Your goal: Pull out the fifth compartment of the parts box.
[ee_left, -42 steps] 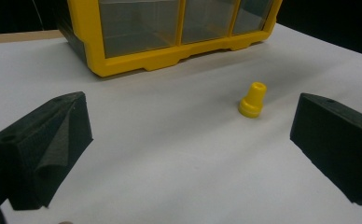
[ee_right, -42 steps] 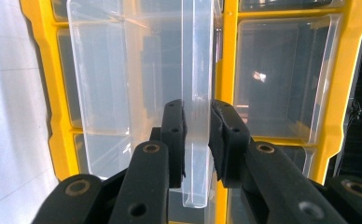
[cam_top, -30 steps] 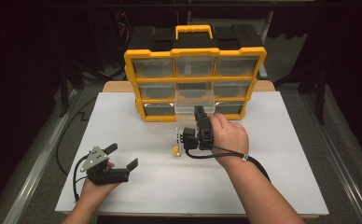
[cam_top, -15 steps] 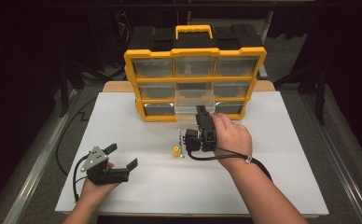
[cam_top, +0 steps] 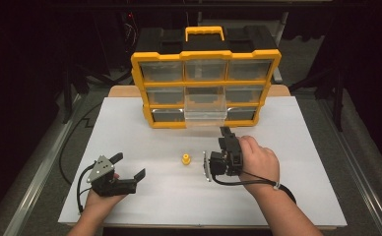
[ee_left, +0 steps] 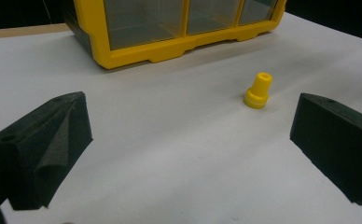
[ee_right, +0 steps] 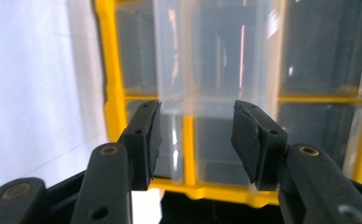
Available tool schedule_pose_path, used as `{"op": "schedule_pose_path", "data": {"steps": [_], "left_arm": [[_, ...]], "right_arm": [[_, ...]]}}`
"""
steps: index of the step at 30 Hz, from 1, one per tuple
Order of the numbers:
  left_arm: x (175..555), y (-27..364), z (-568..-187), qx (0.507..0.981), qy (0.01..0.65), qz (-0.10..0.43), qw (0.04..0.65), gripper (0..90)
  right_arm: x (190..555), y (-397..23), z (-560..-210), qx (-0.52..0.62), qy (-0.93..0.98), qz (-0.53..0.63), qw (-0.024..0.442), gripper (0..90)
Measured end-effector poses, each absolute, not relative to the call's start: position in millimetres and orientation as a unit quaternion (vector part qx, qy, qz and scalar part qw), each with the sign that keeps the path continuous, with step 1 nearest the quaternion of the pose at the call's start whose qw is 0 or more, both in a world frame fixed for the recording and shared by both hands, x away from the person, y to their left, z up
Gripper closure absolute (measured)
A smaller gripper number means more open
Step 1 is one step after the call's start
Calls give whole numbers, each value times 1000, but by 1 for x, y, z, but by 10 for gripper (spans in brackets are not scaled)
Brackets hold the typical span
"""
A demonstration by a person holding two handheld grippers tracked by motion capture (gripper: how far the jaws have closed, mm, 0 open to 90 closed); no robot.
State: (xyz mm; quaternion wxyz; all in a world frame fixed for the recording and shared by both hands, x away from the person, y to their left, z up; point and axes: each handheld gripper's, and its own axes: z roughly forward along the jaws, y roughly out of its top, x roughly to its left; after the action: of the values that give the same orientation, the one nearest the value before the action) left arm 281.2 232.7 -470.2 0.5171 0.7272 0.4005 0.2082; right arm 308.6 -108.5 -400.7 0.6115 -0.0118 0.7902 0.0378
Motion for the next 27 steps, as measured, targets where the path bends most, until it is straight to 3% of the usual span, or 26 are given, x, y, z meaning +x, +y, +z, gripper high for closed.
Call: {"op": "schedule_pose_path", "data": {"steps": [18, 27], "left_arm": [[284, 232, -473, 729, 402, 216, 510, 1], [282, 233, -472, 727, 406, 220, 509, 1]], "right_arm": [[290, -162, -478, 24, 828, 15, 559, 491], [286, -176, -487, 29, 836, -2, 548, 443]]}}
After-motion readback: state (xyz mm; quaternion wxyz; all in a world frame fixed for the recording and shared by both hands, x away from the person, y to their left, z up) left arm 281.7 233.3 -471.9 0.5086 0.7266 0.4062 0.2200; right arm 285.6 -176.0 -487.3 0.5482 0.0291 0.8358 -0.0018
